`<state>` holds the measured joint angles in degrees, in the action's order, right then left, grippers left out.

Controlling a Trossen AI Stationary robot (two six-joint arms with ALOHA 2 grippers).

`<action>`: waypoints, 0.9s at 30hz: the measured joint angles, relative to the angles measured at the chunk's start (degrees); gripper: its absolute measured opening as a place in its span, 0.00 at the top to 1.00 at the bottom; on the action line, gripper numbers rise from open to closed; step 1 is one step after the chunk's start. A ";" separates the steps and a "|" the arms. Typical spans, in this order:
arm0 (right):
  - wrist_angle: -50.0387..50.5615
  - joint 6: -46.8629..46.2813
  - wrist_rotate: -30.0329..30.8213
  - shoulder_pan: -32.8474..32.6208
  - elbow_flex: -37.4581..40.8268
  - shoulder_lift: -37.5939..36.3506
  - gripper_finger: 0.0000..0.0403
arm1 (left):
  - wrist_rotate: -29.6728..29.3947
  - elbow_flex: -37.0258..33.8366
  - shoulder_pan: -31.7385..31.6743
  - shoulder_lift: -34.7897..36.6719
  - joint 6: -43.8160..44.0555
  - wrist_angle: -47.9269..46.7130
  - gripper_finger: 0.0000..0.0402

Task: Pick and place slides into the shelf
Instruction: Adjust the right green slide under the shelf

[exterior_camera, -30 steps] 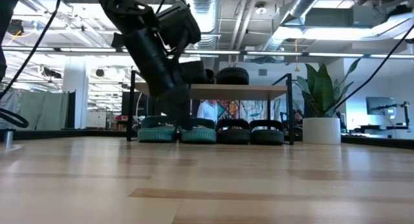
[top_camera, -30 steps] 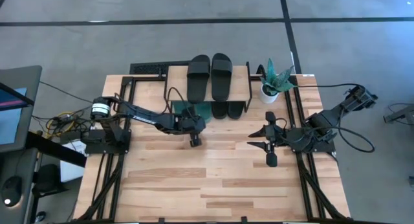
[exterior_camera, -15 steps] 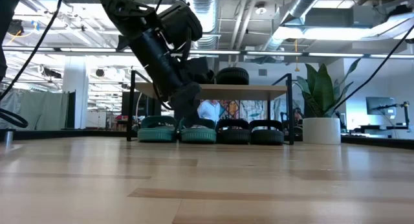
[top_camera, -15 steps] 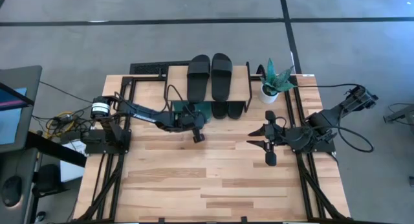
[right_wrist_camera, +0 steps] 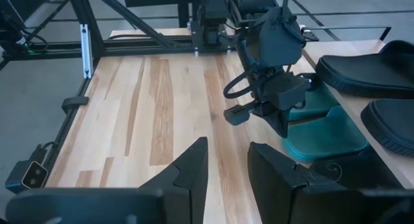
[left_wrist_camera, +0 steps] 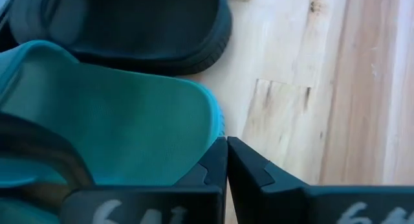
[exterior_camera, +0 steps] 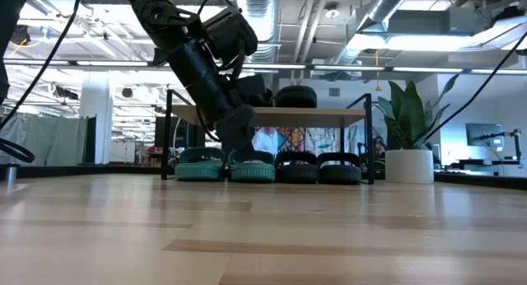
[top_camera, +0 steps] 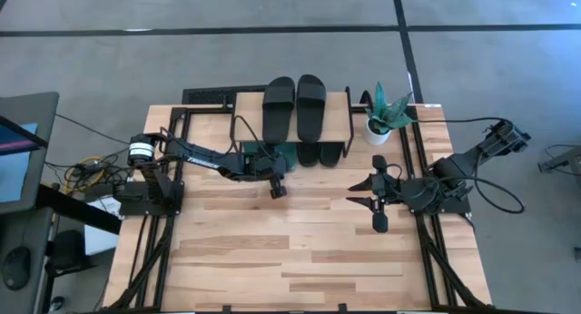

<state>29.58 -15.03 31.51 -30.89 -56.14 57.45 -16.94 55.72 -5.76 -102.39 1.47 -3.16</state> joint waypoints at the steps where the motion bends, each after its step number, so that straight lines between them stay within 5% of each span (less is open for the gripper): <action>1: 0.00 0.00 0.00 0.00 0.00 0.00 0.76 | 0.50 0.00 -0.02 -0.02 -0.55 0.07 1.00; 12: 0.00 -0.38 -0.02 -0.11 0.00 -0.02 0.76 | 1.71 6.00 1.59 -7.35 -2.70 -0.77 1.00; 27: 0.90 -1.22 -0.13 -0.20 0.00 -0.02 0.76 | -3.67 6.12 0.84 -7.30 -2.35 -4.58 1.00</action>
<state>30.48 -16.25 31.38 -31.09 -56.14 57.43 -20.62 61.84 -4.92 -109.69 -0.89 -7.74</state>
